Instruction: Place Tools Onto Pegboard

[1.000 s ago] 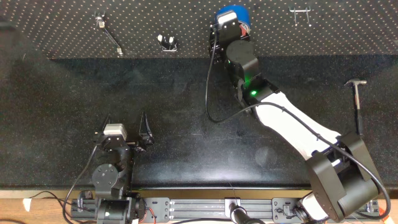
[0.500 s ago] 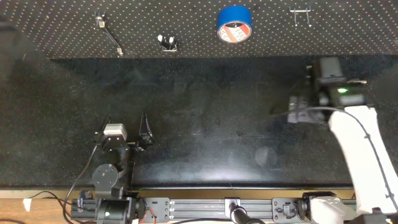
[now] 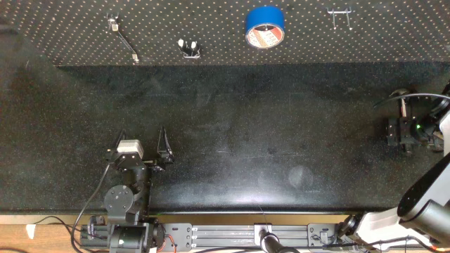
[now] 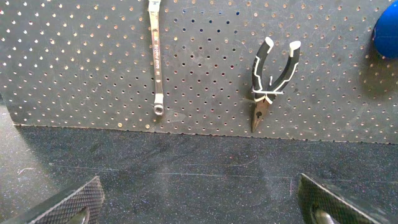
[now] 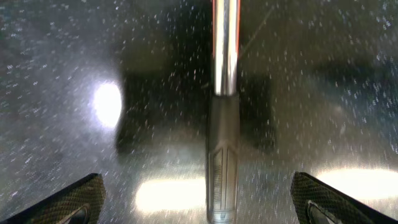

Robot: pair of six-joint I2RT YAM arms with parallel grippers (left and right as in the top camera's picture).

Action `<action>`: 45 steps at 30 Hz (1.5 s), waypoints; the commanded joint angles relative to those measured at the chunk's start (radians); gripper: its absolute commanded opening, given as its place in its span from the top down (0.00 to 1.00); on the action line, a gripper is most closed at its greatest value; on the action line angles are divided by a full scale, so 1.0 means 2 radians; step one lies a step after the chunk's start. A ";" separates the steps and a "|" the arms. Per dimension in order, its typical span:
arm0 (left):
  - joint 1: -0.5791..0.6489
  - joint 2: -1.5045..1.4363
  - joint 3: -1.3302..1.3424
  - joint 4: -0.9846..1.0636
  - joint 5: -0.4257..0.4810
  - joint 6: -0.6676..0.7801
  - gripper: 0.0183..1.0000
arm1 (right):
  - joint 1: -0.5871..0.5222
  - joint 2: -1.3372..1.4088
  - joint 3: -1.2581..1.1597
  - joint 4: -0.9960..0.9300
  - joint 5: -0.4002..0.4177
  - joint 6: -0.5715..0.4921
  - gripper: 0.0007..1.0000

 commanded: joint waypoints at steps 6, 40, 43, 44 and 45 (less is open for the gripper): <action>-0.002 -0.004 -0.001 -0.004 0.002 0.008 0.00 | -0.002 0.026 -0.004 0.010 -0.010 -0.042 0.02; -0.002 -0.004 -0.001 -0.004 0.002 0.008 0.00 | 0.253 -0.171 -0.010 0.146 -0.163 0.181 0.01; -0.002 -0.004 -0.001 -0.004 0.002 0.008 0.00 | 0.253 -0.181 -0.028 0.133 -0.155 0.181 0.00; -0.002 -0.004 -0.001 -0.004 0.002 0.008 0.00 | 0.253 -0.193 -0.048 0.138 -0.149 0.181 0.00; -0.002 -0.004 -0.001 -0.004 0.002 0.008 0.00 | 0.253 -0.219 -0.097 0.165 -0.144 0.180 0.00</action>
